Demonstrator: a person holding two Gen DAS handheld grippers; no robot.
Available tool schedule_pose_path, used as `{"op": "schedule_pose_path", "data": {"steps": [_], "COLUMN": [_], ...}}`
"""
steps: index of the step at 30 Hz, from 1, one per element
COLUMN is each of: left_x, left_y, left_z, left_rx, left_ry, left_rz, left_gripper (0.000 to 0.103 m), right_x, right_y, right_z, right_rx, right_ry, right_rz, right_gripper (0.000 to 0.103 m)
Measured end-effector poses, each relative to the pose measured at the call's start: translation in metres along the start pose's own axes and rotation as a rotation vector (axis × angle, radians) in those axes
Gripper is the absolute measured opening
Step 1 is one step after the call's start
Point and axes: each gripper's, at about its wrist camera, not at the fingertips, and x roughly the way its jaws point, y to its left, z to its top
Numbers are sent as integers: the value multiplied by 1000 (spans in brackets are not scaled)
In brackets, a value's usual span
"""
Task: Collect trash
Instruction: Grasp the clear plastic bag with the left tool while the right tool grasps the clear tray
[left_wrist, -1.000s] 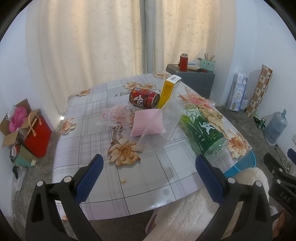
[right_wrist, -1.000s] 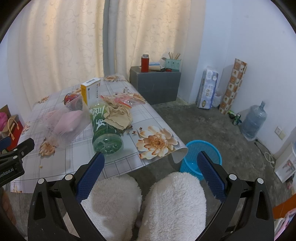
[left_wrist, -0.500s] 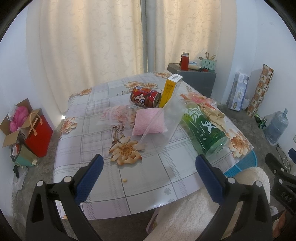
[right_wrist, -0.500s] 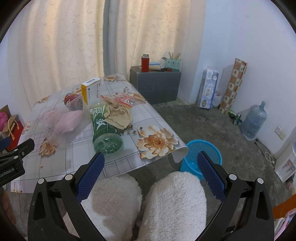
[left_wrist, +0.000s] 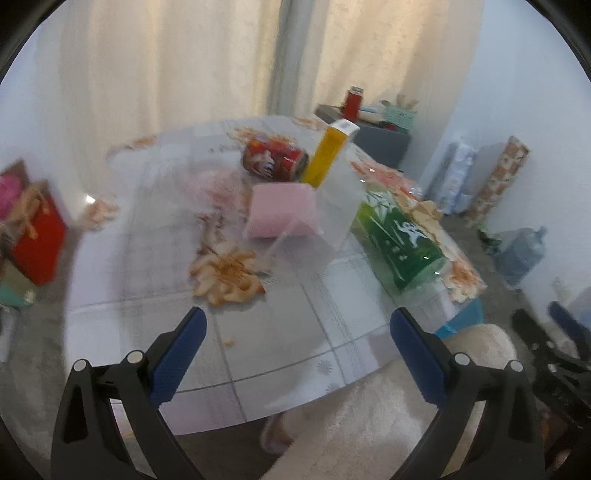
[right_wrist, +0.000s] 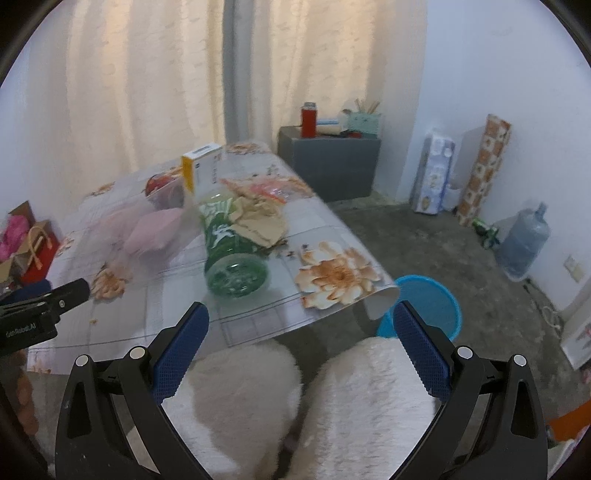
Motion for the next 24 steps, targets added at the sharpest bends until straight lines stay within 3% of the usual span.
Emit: {"op": "schedule_pose_path", "data": {"steps": [6, 10, 19, 24], "left_x": [-1, 2, 26, 72], "left_y": [20, 36, 76, 89], "left_z": [13, 32, 97, 143], "left_rx": [-30, -70, -107, -34], "left_ry": [-66, -104, -171, -44], "left_rz": [-60, -102, -60, -8], "left_gripper": [98, 98, 98, 98], "right_x": [11, 20, 40, 46], "right_y": [1, 2, 7, 16], "right_z": [8, 18, 54, 62], "right_rx": [40, 56, 64, 60], "right_ry": [-18, -25, 14, 22], "right_rz": [150, 207, 392, 452], "right_gripper": [96, 96, 96, 96]}}
